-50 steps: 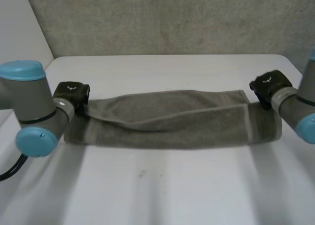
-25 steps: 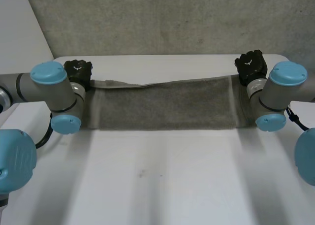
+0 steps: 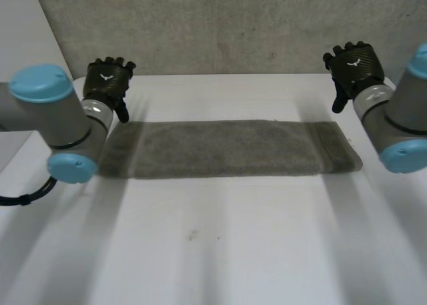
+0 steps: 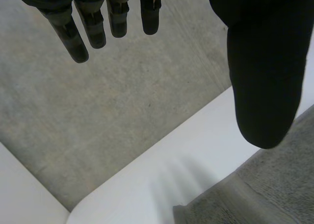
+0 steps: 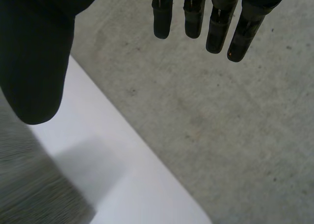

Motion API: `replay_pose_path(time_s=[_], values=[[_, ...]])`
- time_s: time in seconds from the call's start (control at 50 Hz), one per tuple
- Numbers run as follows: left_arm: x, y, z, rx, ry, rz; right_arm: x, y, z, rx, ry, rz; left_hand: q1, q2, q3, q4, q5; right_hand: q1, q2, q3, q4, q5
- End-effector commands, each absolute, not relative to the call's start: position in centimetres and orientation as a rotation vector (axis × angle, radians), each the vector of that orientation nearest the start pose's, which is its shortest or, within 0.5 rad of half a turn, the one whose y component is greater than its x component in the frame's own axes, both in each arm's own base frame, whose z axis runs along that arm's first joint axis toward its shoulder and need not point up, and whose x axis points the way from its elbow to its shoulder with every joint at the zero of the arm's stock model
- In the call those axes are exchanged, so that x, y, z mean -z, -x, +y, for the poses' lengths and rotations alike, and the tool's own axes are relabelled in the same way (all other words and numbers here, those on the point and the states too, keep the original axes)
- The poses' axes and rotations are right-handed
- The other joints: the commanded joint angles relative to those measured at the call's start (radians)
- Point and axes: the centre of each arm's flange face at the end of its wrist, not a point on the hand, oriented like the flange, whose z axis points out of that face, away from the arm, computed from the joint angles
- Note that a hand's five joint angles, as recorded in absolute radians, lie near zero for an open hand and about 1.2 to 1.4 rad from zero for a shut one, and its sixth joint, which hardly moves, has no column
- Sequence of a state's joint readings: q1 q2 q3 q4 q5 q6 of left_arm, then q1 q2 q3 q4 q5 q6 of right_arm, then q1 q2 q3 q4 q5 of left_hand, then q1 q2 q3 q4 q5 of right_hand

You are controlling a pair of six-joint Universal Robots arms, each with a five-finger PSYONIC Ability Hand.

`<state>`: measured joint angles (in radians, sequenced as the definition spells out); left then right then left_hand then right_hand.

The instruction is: Fold the towel.

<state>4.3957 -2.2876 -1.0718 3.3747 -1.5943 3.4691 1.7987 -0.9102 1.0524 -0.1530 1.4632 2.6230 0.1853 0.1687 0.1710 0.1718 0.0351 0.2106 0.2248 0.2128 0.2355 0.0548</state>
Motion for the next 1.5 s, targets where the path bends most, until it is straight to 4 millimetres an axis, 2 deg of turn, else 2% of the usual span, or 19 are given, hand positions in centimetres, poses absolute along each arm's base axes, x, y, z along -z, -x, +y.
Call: replay_pose_path(time_s=[0.02,0.06,0.1,0.22,0.36,0.7,0.74,0.78,0.98,1.08,1.2,1.26,1.3,1.36,1.4,1.42,1.46,1.48,1.5], values=[[-22.2,24.8,-35.0,2.166,-0.673,2.133,-23.0,-20.4,-38.1,2.069,0.935,2.302,-0.011,0.006,0.004,0.003,-0.035,0.023,0.009,0.021,-0.002,0.005],[-22.2,24.8,-35.0,2.165,-0.673,2.133,-22.4,-19.8,-37.7,1.995,0.926,2.356,-0.011,0.006,0.004,0.003,-0.035,0.062,0.048,0.060,0.037,0.043],[-21.6,24.1,-32.6,2.123,-0.685,2.180,-21.7,-19.3,-37.4,1.927,0.921,2.398,-0.011,0.006,0.004,0.003,-0.035,0.071,0.057,0.069,0.046,0.052],[-19.9,23.5,-29.8,2.105,-0.643,2.284,-18.1,-17.8,-37.2,1.734,0.913,2.495,-0.011,0.006,0.004,0.003,-0.035,0.200,0.185,0.198,0.175,0.181],[-19.3,23.2,-29.0,2.128,-0.532,2.397,-14.2,-16.9,-38.7,1.665,0.908,2.488,-0.007,0.010,0.007,0.006,-0.031,0.414,0.400,0.412,0.389,0.395],[-18.5,23.0,-28.6,2.101,-0.503,2.449,-11.5,-16.5,-40.5,1.740,0.899,2.454,-0.011,0.006,0.004,0.003,-0.035,0.608,0.594,0.606,0.583,0.590],[-18.5,23.0,-28.6,2.099,-0.503,2.451,-11.2,-16.5,-40.6,1.735,0.900,2.459,-0.011,0.006,0.004,0.003,-0.035,0.685,0.670,0.683,0.660,0.666],[-18.5,23.0,-28.6,2.099,-0.503,2.451,-10.6,-16.4,-40.9,1.728,0.898,2.468,-0.011,0.006,0.004,0.003,-0.035,1.182,1.168,1.180,1.157,1.164],[-18.5,22.8,-28.6,2.095,-0.497,2.451,-11.6,-14.1,-42.3,1.814,0.853,2.546,-0.011,0.006,0.004,0.003,-0.035,1.186,1.171,1.183,1.161,1.167],[-18.5,22.7,-28.7,2.095,-0.489,2.448,-14.5,-8.3,-44.1,2.010,0.879,2.832,-0.011,0.006,0.004,0.003,-0.035,1.186,1.171,1.183,1.161,1.167],[-18.6,22.7,-28.7,2.096,-0.487,2.446,-16.3,-6.4,-44.6,2.098,1.042,2.885,-0.011,0.006,0.004,0.003,-0.035,1.186,1.171,1.183,1.161,1.167],[-18.5,22.7,-28.6,2.094,-0.485,2.446,-18.3,-6.7,-44.8,2.210,1.005,2.807,-0.011,0.006,0.004,0.003,-0.035,1.186,1.171,1.183,1.161,1.167],[-18.5,22.7,-28.6,2.094,-0.485,2.446,-20.9,-8.6,-44.4,2.329,0.961,2.676,-0.011,0.006,0.004,0.003,-0.035,1.186,1.171,1.183,1.161,1.167],[-18.5,22.7,-28.6,2.094,-0.485,2.446,-21.8,-10.9,-44.0,2.367,0.974,2.578,-0.011,0.006,0.004,0.003,-0.035,1.186,1.171,1.183,1.161,1.167],[-18.4,22.6,-28.6,2.088,-0.483,2.451,-22.7,-16.5,-42.4,2.394,1.082,2.351,-0.011,0.006,0.004,0.003,-0.035,1.186,1.171,1.183,1.161,1.167],[-18.4,22.6,-28.6,2.088,-0.483,2.451,-22.7,-16.5,-42.4,2.394,1.082,2.350,-0.011,0.006,0.004,0.003,-0.035,1.186,1.171,1.183,1.161,1.167],[-18.3,22.6,-28.5,2.084,-0.483,2.454,-23.1,-21.7,-40.2,2.369,1.215,2.133,-0.011,0.006,0.004,0.003,-0.035,1.186,1.171,1.183,1.161,1.167],[-18.3,22.5,-28.5,2.082,-0.484,2.456,-23.1,-21.7,-40.2,2.369,1.215,2.132,-0.011,0.006,0.004,0.003,-0.035,1.186,1.171,1.183,1.161,1.167],[-18.3,22.5,-28.5,2.082,-0.484,2.456,-23.1,-24.2,-38.9,2.343,1.277,2.026,-0.011,0.006,0.004,0.003,-0.035,1.186,1.171,1.183,1.161,1.167]])
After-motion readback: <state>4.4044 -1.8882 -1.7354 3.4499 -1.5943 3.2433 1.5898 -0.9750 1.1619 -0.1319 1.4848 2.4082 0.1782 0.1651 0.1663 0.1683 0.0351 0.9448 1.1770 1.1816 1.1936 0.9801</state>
